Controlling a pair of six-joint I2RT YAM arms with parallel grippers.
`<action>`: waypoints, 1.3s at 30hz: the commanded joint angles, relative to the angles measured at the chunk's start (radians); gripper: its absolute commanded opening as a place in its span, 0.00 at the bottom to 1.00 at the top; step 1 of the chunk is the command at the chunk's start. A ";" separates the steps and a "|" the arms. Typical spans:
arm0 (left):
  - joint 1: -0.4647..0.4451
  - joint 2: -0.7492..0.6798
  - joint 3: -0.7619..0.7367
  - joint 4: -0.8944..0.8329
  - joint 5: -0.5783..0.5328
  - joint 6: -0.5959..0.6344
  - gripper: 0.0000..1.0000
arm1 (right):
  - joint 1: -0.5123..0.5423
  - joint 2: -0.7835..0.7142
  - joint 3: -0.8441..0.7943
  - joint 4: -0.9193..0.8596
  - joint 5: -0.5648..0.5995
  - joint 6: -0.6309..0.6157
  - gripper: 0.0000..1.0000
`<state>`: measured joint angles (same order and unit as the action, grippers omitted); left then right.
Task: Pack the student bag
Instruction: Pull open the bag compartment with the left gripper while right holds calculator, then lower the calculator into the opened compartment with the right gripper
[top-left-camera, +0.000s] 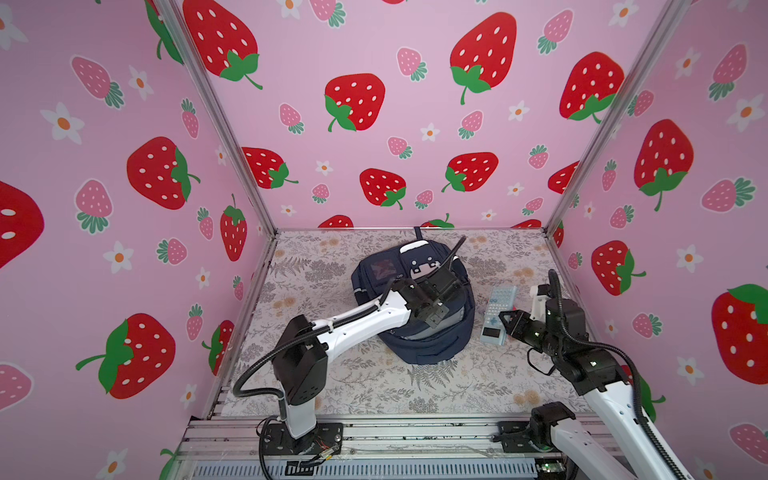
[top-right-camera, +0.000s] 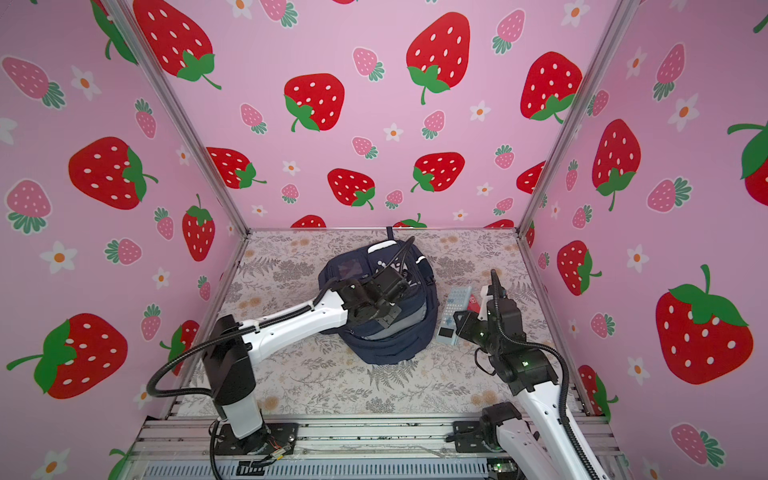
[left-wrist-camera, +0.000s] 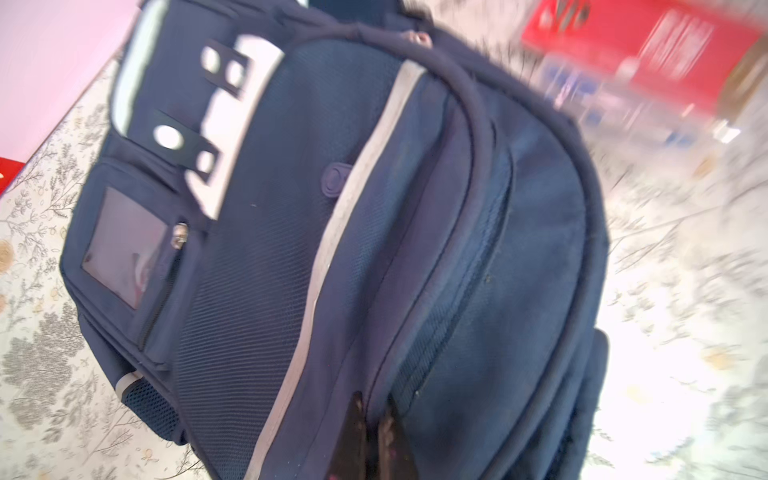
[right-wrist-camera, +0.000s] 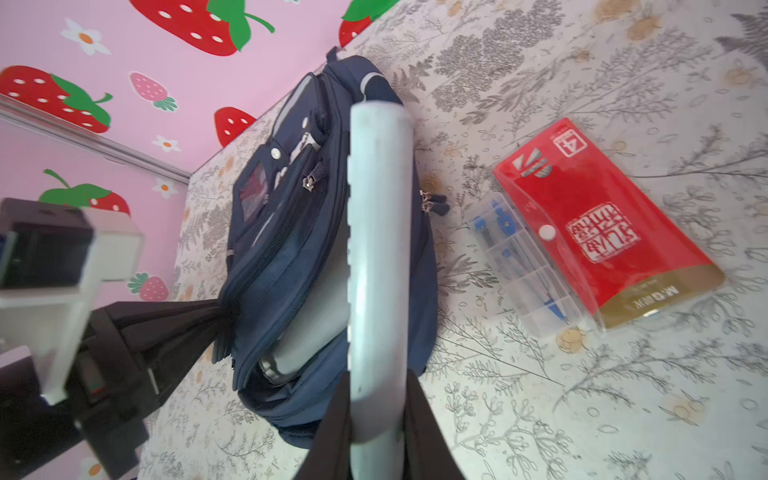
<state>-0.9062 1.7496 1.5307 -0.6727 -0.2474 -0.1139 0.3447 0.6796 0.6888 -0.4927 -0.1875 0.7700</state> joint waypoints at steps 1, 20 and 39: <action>0.090 -0.139 -0.101 0.143 0.210 -0.064 0.00 | -0.003 -0.003 -0.028 0.154 -0.139 0.032 0.08; 0.251 -0.251 -0.256 0.338 0.701 -0.114 0.00 | 0.235 0.346 -0.095 0.533 0.002 0.280 0.04; 0.278 -0.209 -0.261 0.338 0.820 -0.124 0.00 | 0.250 0.517 -0.058 0.604 0.029 0.296 0.03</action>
<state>-0.6216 1.5410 1.2552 -0.3946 0.4919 -0.2359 0.5873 1.1694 0.6010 0.0502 -0.1688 1.0504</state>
